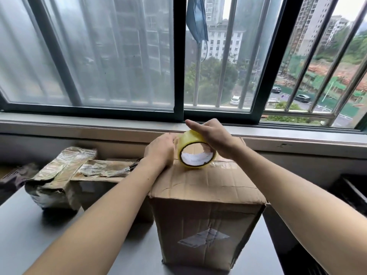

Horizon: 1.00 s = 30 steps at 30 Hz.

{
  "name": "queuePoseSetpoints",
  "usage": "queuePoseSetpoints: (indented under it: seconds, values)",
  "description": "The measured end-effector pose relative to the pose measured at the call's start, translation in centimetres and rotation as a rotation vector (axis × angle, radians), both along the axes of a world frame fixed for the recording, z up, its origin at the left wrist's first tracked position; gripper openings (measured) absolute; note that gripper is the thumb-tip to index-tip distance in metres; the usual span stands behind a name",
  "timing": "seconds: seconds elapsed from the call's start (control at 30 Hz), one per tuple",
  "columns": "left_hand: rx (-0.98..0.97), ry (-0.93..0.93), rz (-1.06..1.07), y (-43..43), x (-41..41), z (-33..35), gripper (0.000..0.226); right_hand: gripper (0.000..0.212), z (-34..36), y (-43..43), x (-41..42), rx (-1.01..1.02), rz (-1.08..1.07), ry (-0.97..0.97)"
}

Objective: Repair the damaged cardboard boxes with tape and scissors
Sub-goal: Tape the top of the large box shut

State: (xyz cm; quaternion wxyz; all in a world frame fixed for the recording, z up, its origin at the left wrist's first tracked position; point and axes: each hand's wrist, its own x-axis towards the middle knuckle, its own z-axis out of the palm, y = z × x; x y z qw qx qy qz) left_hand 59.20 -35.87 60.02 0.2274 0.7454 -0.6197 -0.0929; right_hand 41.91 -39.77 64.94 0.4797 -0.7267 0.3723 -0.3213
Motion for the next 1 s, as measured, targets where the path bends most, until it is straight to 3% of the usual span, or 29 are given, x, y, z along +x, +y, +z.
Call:
queuePoseSetpoints:
  seconds: [0.13, 0.2, 0.33, 0.5, 0.67, 0.73, 0.87, 1.0]
  values:
    - [-0.020, -0.076, 0.029, 0.1, -0.5, -0.1, 0.033, 0.058, 2.0, -1.1, -3.9, -0.097, 0.009, 0.229]
    - [-0.013, -0.136, 0.046, 0.1, -0.4, -0.2, 0.033, 0.054, 2.0, -0.8, -4.4, -0.127, 0.037, 0.254]
    - [-0.051, -0.187, 0.121, -0.5, -1.9, 1.3, 0.046, 0.057, 0.8, -0.6, -4.2, -0.152, -0.012, 0.118]
    - [-0.062, 0.048, -0.042, -2.2, -5.3, 1.4, 0.045, 0.059, 0.3, -0.4, -4.9, -0.120, -0.040, -0.001]
    - [-0.041, -0.004, 0.012, -2.0, -4.7, -0.7, 0.029, 0.053, -2.8, -0.7, -5.2, 0.222, -0.136, -0.170]
    - [-0.044, -0.032, 0.017, -2.0, -4.9, -0.5, 0.030, 0.055, -3.0, -0.7, -5.2, 0.257, -0.112, -0.175]
    - [-0.060, -0.055, 0.003, -1.7, -5.1, -0.3, 0.041, 0.059, -0.4, -0.8, -6.3, 0.041, -0.105, -0.100]
    - [-0.092, -0.081, 0.011, -1.6, -5.2, -0.3, 0.048, 0.063, 2.3, -1.3, -9.0, -0.188, -0.167, 0.165]
